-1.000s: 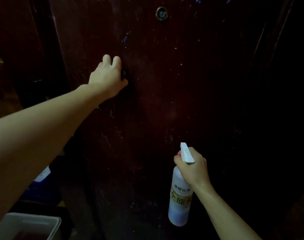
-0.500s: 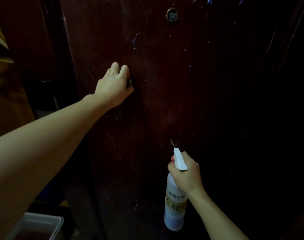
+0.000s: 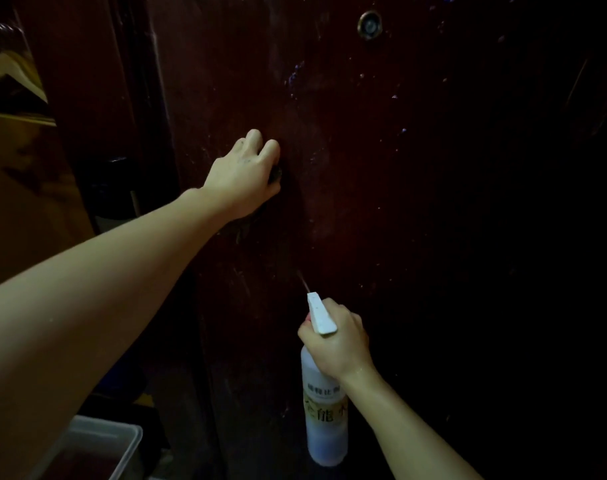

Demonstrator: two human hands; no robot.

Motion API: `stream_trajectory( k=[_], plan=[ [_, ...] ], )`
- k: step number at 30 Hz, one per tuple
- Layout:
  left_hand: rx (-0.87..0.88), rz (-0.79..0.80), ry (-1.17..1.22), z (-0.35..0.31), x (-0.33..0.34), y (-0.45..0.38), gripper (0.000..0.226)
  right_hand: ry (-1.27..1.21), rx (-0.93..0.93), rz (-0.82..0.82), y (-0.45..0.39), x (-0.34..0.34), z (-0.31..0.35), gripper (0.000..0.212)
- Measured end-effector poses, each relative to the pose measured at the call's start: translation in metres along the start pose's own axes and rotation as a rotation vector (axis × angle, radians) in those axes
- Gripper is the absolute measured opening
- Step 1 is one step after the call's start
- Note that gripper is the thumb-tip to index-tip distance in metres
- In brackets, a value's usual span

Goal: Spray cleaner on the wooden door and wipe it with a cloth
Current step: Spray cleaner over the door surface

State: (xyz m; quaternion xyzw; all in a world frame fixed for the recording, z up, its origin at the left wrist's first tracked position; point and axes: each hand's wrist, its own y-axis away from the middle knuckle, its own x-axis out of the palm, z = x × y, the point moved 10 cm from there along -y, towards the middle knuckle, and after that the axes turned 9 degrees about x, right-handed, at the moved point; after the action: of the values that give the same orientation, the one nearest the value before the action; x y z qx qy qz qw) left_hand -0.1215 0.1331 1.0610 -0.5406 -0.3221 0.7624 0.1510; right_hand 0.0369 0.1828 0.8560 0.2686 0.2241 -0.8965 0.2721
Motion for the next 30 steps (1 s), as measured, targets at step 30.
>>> stream_trajectory(
  k=[30],
  plan=[
    [-0.129,-0.048,0.042,0.001,0.015,0.025,0.035,-0.124,0.171,-0.267,0.011,-0.062,-0.063,0.015]
  ],
)
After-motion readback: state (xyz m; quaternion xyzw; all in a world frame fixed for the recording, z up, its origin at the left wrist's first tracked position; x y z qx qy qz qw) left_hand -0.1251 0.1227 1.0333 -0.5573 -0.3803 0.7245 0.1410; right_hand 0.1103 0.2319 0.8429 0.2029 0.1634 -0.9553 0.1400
